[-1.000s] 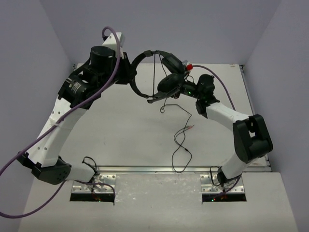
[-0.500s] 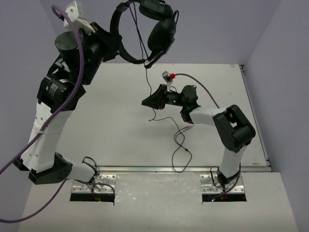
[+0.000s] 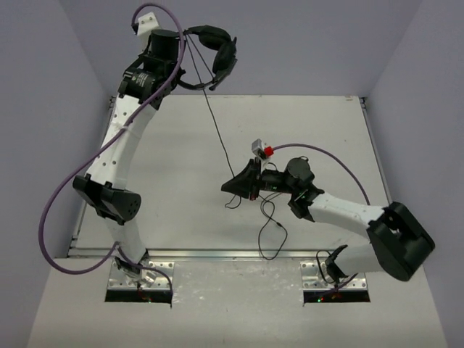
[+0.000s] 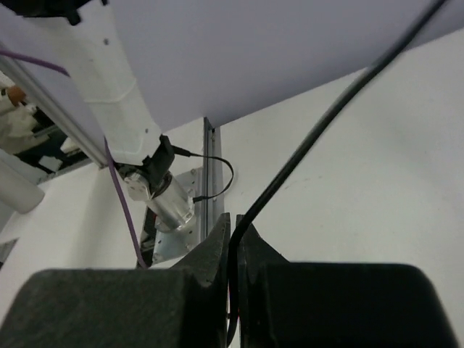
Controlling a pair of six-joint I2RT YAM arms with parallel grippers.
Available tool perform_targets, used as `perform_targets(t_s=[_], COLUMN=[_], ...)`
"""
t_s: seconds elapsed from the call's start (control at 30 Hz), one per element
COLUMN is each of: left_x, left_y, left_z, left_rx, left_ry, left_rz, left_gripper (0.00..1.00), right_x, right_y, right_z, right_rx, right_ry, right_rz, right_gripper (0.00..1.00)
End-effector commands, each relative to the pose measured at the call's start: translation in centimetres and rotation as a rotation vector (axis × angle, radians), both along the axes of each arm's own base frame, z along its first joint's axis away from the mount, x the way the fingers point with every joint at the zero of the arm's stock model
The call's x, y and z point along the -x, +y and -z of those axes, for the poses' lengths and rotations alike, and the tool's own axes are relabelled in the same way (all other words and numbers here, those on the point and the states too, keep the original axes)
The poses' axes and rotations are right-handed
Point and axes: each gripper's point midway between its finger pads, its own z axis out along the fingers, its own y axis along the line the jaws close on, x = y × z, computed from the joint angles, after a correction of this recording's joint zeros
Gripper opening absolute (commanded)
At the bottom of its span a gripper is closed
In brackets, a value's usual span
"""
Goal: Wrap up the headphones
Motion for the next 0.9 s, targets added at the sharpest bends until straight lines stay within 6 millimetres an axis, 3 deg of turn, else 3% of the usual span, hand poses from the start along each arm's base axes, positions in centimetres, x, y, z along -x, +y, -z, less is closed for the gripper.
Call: perform_targets(t_s=[0.0, 0.13, 0.17, 0.27, 0.3, 0.4, 0.43, 0.53, 0.6, 0.7, 0.77, 0.87], left_x=[-0.6, -3.0, -3.4, -4.1, -4.2, -4.2, -4.1, -4.4, -4.7, -5.2, -5.7, -6.4], left_y=[2.4, 3.4, 3.7, 3.4, 3.2, 2.6, 2.6, 1.6, 2.1, 2.9, 3.1, 3.6], left_z=[-4.6, -0.3, 0.8, 3.8, 5.9, 6.9, 8.2, 10.6, 11.9, 13.5, 13.5, 15.2], left_rx=[0.014, -0.027, -0.049, -0.084, -0.098, -0.1, -0.134, -0.147, -0.119, -0.115, -0.1, 0.044], left_ry=[-0.166, -0.075, -0.052, 0.004, 0.045, 0.043, 0.074, 0.127, 0.17, 0.226, 0.233, 0.275], left_rz=[-0.13, -0.159, -0.178, -0.168, -0.151, -0.12, -0.114, -0.053, -0.057, -0.07, -0.056, 0.004], left_gripper=[0.0, 0.0, 0.0, 0.0, 0.0, 0.0, 0.0, 0.0, 0.0, 0.0, 0.0, 0.0], right_x=[0.9, 1.6, 1.1, 0.8, 0.2, -0.9, -1.2, -3.0, -4.1, -4.5, -4.3, -4.1], right_y=[-0.4, -0.9, -1.0, -1.3, -1.5, -1.7, -1.6, -2.3, -3.0, -3.9, -4.6, -5.2], right_z=[-2.4, -4.9, -6.3, -7.4, -7.7, -8.8, -10.3, -10.3, -10.2, -10.4, -10.2, -9.3], right_rx=[0.099, 0.149, 0.15, 0.209, 0.227, 0.281, 0.281, 0.383, 0.44, 0.453, 0.48, 0.525], right_ry=[-0.205, -0.283, -0.33, -0.358, -0.367, -0.403, -0.443, -0.48, -0.495, -0.517, -0.523, -0.523], right_rz=[0.062, 0.097, 0.122, 0.143, 0.163, 0.198, 0.207, 0.26, 0.311, 0.361, 0.37, 0.36], right_gripper=[0.01, 0.01, 0.01, 0.01, 0.01, 0.01, 0.01, 0.01, 0.01, 0.01, 0.01, 0.01])
